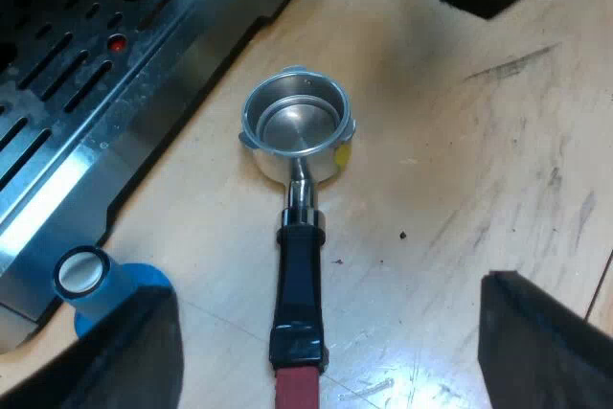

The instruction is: Put the handle in the coffee machine

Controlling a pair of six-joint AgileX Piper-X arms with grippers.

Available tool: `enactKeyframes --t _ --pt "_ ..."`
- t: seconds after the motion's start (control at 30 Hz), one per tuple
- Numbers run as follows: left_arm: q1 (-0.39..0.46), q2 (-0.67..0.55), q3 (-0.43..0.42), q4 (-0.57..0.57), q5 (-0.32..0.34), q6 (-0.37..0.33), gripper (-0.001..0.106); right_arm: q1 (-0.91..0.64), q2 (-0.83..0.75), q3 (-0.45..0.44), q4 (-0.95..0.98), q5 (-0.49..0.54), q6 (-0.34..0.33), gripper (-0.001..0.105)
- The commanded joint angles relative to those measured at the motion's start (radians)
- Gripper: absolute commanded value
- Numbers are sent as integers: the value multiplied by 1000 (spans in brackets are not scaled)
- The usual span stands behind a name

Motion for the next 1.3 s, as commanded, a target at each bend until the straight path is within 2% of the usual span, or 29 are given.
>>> enactKeyframes --t 0.03,0.13,0.33,0.47,0.8,1.03,1.3 --pt "0 -2 0 -16 3 -7 67 -17 13 -4 0 -30 -37 94" --pt "0 -2 0 -16 3 -7 67 -25 52 -4 -12 -53 -62 94" --pt "0 -2 0 -16 22 -7 67 -25 76 -4 -28 -53 -64 94" --pt "0 -2 0 -16 22 -7 67 -33 179 -4 -114 -76 -90 94" --pt "0 -2 0 -16 31 -7 67 -33 263 -4 -158 -68 -145 94" --pt "0 -2 0 -16 40 -7 67 -33 284 -4 -179 -69 -148 94" --pt "0 -2 0 -14 40 -7 67 -42 354 -4 -193 -44 -186 94"
